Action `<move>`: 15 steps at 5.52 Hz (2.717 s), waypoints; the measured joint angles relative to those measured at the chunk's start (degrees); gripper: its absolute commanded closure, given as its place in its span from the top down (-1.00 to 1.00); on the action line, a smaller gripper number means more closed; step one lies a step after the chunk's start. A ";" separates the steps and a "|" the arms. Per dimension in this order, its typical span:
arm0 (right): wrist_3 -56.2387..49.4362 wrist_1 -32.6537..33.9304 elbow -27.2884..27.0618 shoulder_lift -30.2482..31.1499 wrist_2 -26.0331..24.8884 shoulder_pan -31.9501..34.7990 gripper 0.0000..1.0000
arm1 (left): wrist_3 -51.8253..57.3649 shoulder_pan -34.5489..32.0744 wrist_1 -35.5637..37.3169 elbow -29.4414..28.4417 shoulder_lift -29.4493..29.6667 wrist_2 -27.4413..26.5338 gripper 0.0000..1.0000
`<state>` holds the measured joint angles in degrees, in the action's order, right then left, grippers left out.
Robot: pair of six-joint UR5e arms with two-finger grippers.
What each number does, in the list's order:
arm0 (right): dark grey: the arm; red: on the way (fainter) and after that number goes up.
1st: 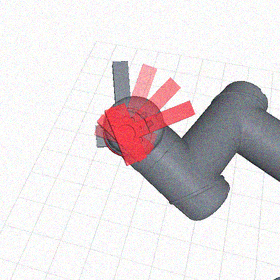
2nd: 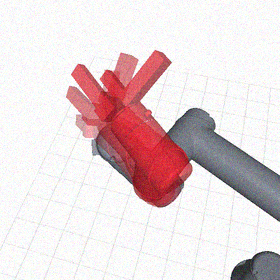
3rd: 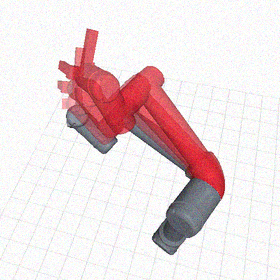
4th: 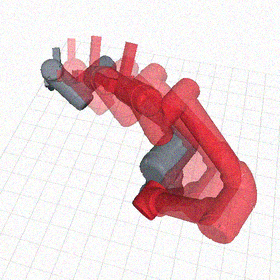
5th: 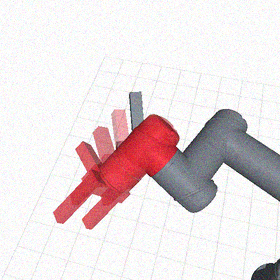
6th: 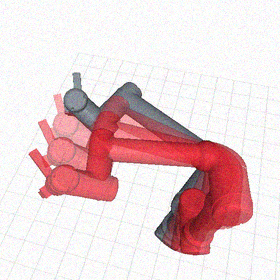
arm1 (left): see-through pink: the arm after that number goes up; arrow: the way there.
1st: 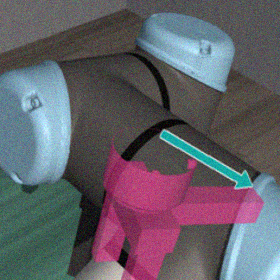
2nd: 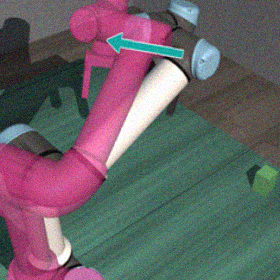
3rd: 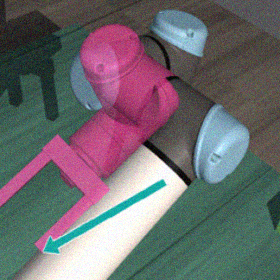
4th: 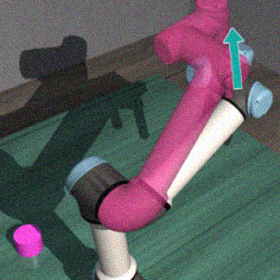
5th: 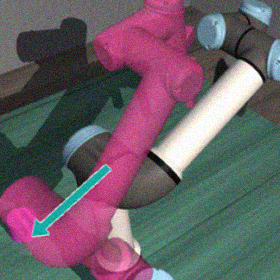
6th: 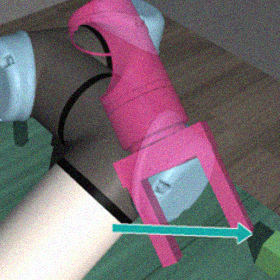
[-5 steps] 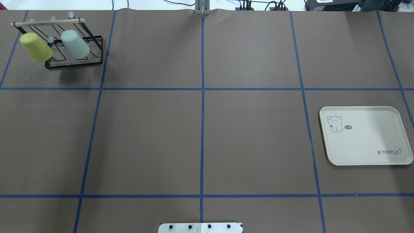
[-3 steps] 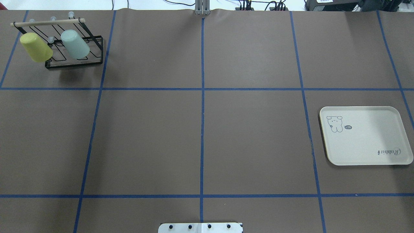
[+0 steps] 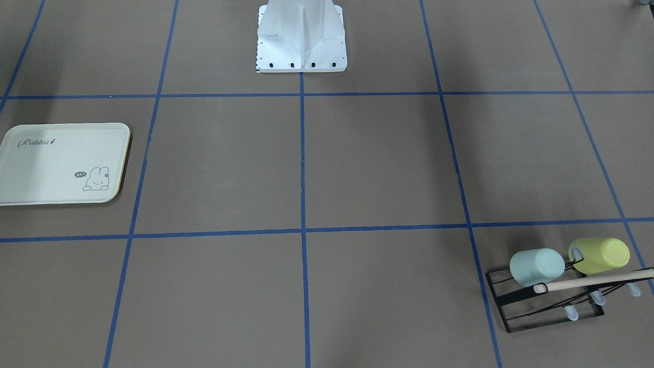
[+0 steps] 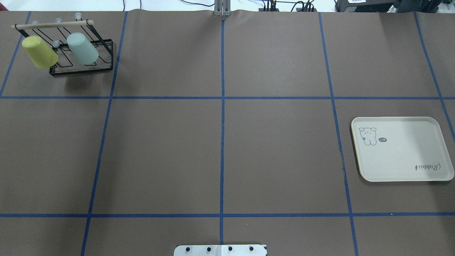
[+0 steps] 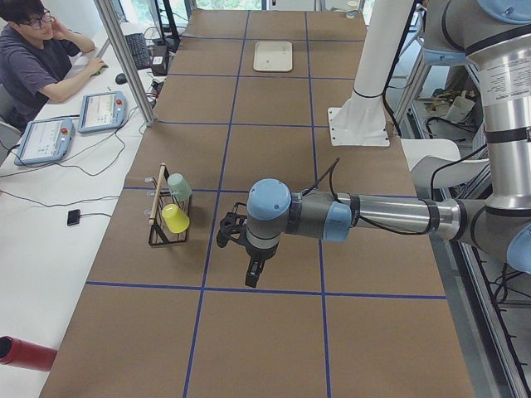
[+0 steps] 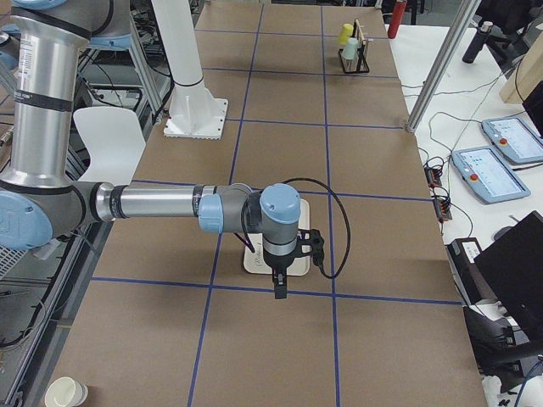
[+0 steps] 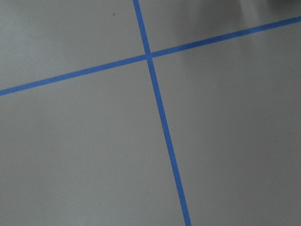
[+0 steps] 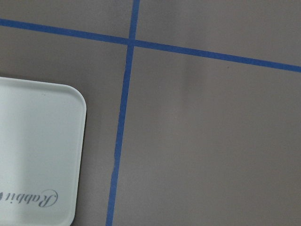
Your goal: Left arm grabs green cup and hands to right arm on tray
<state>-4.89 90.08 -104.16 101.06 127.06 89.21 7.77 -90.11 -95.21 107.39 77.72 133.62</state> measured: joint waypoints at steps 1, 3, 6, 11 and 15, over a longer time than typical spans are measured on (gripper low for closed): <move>0.09 -1.75 -0.04 -0.05 0.77 -0.11 1.00 | -0.12 0.02 0.03 -0.20 2.95 0.04 1.00; 0.22 -2.95 0.02 -0.08 3.17 -0.23 1.00 | -0.27 0.80 0.08 -0.67 8.85 0.06 1.00; 0.23 -3.06 0.10 -0.05 4.24 -0.30 1.00 | -6.67 7.43 0.01 -3.90 18.73 -0.10 1.00; 0.28 -2.98 0.34 -0.08 4.28 -0.72 1.00 | -26.08 16.63 -11.33 -15.45 30.79 -0.51 1.00; 0.32 -3.02 0.37 -0.08 4.77 -0.79 1.00 | -40.57 23.91 -17.90 -22.79 36.77 -8.76 1.00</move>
<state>-4.57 87.06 -103.80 100.99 131.83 88.42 -32.79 -66.20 -113.11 84.59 114.49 124.86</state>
